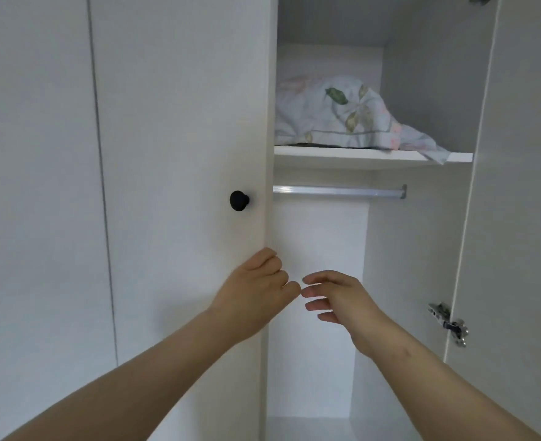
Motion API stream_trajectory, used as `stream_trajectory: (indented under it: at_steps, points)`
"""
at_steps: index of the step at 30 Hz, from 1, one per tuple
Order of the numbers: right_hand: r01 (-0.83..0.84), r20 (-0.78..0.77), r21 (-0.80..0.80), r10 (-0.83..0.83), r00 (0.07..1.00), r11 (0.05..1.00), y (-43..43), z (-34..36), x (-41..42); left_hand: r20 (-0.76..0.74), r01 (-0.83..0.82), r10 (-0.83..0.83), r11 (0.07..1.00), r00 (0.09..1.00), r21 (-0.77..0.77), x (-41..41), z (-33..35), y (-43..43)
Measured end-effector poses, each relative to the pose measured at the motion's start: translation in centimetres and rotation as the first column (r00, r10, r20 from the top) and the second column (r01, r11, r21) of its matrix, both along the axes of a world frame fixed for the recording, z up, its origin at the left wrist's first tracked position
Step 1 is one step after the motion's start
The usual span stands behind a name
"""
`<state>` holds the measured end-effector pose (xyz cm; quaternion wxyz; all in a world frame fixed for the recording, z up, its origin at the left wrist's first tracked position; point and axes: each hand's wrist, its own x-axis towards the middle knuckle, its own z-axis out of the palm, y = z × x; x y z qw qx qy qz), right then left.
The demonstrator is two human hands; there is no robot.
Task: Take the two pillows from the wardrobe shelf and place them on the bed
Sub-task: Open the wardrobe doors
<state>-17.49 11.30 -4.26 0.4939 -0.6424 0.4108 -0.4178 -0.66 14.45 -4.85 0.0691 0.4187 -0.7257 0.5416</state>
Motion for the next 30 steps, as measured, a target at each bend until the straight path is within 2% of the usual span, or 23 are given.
stream_trajectory:
  at_steps: [3,6,8,10,12,13,15,16,17,20,23,25,30]
  points:
    - [-0.116,0.042,0.071,0.113,0.993,0.991,2.1,-0.6,2.2,-0.067,0.001,-0.005,0.998,0.998,-0.063,1.4,-1.0,4.7]
    - [-0.187,0.031,0.096,0.185,0.982,0.978,3.6,-1.2,3.7,-0.151,0.029,-0.072,0.962,0.986,-0.271,3.7,-1.8,9.1]
    - [-0.204,0.011,0.092,0.204,0.979,0.975,4.1,-1.4,4.5,-0.201,-0.004,-0.073,0.933,0.977,-0.361,5.5,-2.7,11.9]
    - [-0.214,-0.006,0.095,0.215,0.977,0.972,4.7,-1.5,5.9,-0.319,-0.063,-0.08,0.907,0.944,-0.416,7.4,-3.0,14.4]
    - [-0.222,-0.016,0.098,0.224,0.974,0.97,5.4,-1.6,7.7,-0.524,-0.076,-0.143,0.924,0.84,-0.374,8.5,-2.3,16.4]
    - [-0.235,-0.023,0.103,0.238,0.971,0.967,5.9,-1.6,9.0,-0.659,-0.066,-0.168,0.947,0.733,-0.315,8.9,-1.8,17.5]
    - [-0.27,-0.028,0.103,0.274,0.961,0.957,7.2,-1.8,11.5,-0.892,-0.044,-0.171,0.977,0.418,-0.208,9.1,-0.8,19.6]
    - [-0.297,-0.024,0.105,0.301,0.953,0.949,8.0,-1.9,12.8,-0.942,-0.078,-0.16,0.979,0.296,-0.19,9.3,-0.5,20.5]
    - [-0.328,-0.02,0.108,0.332,0.943,0.938,8.8,-1.9,14.2,-0.961,-0.144,-0.148,0.972,0.234,-0.185,9.7,-0.2,21.3]
    - [-0.405,-0.026,0.096,0.409,0.912,0.909,11.2,-1.6,17.5,-0.973,-0.26,-0.179,0.942,0.146,-0.212,11.3,0.4,23.4]
    - [-0.448,-0.035,0.08,0.451,0.892,0.891,13.1,-1.3,20.1,-0.969,-0.293,-0.245,0.926,0.008,-0.237,13.6,0.8,24.9]
    - [-0.466,-0.037,0.072,0.469,0.882,0.882,14.0,-1.2,21.2,-0.957,-0.311,-0.284,0.916,-0.053,-0.255,14.8,0.9,25.5]
    - [-0.51,-0.059,0.067,0.514,0.856,0.857,16.3,-0.8,24.1,-0.931,-0.376,-0.352,0.879,-0.094,-0.295,17.8,0.3,26.9]
